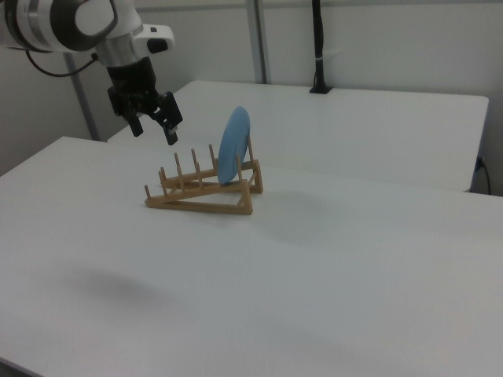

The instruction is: Place plate in plate rack

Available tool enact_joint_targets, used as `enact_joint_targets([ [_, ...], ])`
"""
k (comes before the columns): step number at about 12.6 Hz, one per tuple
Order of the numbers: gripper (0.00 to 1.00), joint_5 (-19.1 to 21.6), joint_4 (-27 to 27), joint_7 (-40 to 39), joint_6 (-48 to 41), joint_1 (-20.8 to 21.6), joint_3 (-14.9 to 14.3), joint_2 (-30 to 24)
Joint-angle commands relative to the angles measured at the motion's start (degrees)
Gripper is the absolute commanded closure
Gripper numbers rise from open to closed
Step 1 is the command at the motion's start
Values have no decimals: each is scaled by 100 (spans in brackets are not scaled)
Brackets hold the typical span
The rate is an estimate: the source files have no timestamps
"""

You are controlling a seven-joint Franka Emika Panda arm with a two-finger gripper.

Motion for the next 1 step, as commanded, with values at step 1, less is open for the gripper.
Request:
enact_joint_targets([
  [1, 0, 158, -124, -234, -189, 96, -148, -180],
])
